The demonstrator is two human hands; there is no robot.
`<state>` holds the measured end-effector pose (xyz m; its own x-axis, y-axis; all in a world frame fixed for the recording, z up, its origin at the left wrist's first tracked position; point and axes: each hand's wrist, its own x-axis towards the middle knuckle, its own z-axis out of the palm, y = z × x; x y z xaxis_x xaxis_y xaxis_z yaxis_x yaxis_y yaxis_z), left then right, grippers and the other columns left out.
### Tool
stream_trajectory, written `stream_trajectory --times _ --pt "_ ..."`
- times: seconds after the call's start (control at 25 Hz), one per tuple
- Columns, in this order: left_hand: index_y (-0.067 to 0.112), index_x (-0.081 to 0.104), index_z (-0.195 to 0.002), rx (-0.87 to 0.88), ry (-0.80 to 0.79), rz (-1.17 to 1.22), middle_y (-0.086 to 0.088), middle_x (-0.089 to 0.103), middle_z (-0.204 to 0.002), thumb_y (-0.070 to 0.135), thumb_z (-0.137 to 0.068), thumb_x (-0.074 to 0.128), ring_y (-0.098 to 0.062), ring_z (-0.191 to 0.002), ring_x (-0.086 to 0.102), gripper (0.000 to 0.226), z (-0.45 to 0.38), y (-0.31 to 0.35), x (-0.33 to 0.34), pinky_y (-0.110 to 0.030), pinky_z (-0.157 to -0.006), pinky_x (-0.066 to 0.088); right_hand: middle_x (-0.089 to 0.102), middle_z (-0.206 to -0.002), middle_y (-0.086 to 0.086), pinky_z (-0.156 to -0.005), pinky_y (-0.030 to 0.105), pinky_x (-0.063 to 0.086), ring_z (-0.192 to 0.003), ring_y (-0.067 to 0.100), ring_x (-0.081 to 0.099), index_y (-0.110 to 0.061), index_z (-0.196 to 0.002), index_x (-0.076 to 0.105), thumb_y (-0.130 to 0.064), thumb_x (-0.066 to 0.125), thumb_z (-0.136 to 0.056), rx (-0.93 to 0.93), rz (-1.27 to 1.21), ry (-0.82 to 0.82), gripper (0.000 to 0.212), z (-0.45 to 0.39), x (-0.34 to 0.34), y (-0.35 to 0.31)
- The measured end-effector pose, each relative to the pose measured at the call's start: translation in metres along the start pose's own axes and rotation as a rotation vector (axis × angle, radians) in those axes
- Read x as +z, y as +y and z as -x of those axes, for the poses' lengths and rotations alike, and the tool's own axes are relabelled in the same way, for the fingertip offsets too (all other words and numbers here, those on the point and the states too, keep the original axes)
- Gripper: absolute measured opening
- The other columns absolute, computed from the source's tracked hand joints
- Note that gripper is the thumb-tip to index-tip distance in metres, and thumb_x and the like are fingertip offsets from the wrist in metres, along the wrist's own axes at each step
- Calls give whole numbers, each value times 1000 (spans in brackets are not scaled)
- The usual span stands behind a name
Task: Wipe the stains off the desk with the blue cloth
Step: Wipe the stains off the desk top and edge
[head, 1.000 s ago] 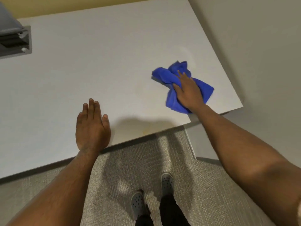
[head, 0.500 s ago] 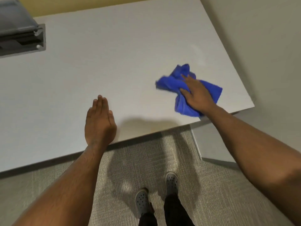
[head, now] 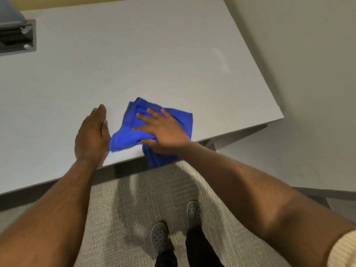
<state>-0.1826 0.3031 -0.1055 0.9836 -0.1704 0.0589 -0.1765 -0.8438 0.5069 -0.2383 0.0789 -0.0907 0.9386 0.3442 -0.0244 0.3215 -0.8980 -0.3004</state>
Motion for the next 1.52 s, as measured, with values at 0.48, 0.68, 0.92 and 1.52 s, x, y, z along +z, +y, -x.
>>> stream_trajectory --times 0.48,0.68,0.92,1.52 --pt "13 44 -147 119 -59 -88 -7 37 -158 37 -104 26 -26 -147 30 53 -3 -1 2 -42 -116 25 29 -156 5 -117 50 16 -144 33 23 -29 -145 34 -9 20 -86 -186 186 -59 64 37 18 -33" --pt "14 39 -148 164 -58 -153 -11 37 -157 34 -104 27 -30 -145 33 49 -3 -3 0 -48 -116 30 32 -155 6 -117 47 16 -144 32 25 -27 -146 32 1 37 -91 -129 222 33 63 70 14 6" --pt "6 22 -152 225 -142 -350 -19 25 -161 45 -102 24 -38 -147 24 63 2 0 2 -52 -117 24 44 -148 5 -113 47 28 -136 32 40 -27 -142 40 3 55 -89 -59 322 226 63 106 5 67" --pt "-3 18 -151 289 -142 -439 -27 23 -159 57 -99 16 -45 -143 26 79 -2 -2 7 -60 -114 27 -2 -161 13 -119 48 1 -147 33 -6 -22 -150 20 -37 40 -100 1069 -428 865 56 143 -13 134"
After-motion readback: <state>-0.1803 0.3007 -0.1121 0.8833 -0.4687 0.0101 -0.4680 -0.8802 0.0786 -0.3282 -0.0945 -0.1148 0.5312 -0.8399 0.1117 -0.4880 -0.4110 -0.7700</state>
